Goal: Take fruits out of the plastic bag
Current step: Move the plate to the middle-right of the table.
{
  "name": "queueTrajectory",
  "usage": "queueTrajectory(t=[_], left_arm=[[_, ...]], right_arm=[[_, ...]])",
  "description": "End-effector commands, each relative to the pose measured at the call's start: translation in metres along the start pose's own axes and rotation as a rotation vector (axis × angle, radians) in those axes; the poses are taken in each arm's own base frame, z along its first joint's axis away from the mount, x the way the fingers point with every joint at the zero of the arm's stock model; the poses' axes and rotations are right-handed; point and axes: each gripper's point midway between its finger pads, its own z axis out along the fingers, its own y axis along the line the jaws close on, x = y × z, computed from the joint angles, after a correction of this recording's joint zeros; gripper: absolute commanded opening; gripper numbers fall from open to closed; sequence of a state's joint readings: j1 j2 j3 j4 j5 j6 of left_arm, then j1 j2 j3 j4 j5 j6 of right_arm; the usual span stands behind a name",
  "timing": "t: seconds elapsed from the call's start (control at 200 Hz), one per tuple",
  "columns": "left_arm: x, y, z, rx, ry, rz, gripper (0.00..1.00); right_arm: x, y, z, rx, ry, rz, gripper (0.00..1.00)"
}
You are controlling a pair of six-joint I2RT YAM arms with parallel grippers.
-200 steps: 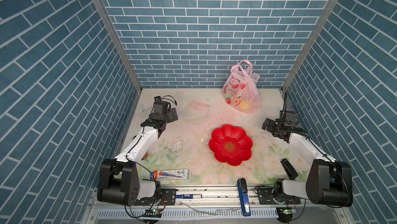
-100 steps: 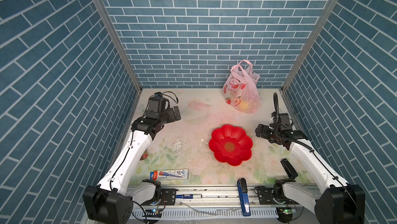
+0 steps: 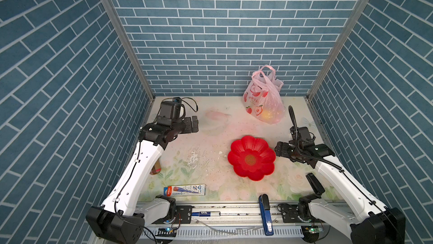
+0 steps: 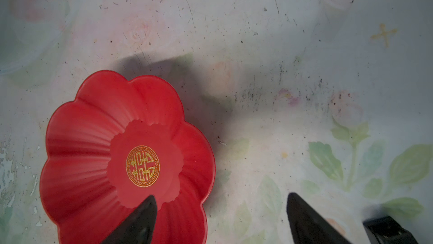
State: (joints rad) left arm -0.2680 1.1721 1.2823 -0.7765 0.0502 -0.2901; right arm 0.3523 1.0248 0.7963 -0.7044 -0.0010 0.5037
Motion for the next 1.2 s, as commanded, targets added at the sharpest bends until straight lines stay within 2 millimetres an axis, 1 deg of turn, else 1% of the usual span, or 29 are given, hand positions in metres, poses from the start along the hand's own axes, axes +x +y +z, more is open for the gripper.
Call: queueTrajectory(t=[0.0,0.155,0.3,0.35,0.485,0.61,0.785,0.96,1.195], left_arm=[[-0.005,-0.012,0.005,0.048,-0.013,0.023,0.99],[-0.002,-0.017,0.019,0.062,0.001,0.031,0.99],[0.001,-0.017,0.022,0.059,0.003,0.040,0.99],[0.002,-0.016,0.023,0.055,-0.004,0.040,0.99],[0.008,-0.014,0.026,0.053,-0.001,0.038,0.99],[0.016,-0.015,0.032,0.068,0.022,0.023,0.99],[0.020,-0.022,0.033,0.097,0.027,0.019,0.99],[0.022,-0.023,0.033,0.102,0.034,0.025,0.99],[0.021,-0.023,0.030,0.099,0.024,0.027,0.99]], right_arm=[[-0.004,0.001,-0.010,0.037,-0.003,0.036,0.87],[0.008,0.002,-0.008,0.049,0.034,0.015,0.86],[0.016,0.001,-0.002,0.062,0.062,0.010,0.82],[0.019,0.002,0.001,0.060,0.071,0.013,0.80],[0.029,0.009,0.018,0.022,0.113,0.031,0.70],[0.036,0.015,0.030,0.001,0.138,0.038,0.64],[0.044,0.021,0.040,0.004,0.174,0.018,0.62],[0.053,0.023,0.048,-0.008,0.191,0.028,0.56],[0.067,0.019,0.054,-0.002,0.211,0.035,0.52]])
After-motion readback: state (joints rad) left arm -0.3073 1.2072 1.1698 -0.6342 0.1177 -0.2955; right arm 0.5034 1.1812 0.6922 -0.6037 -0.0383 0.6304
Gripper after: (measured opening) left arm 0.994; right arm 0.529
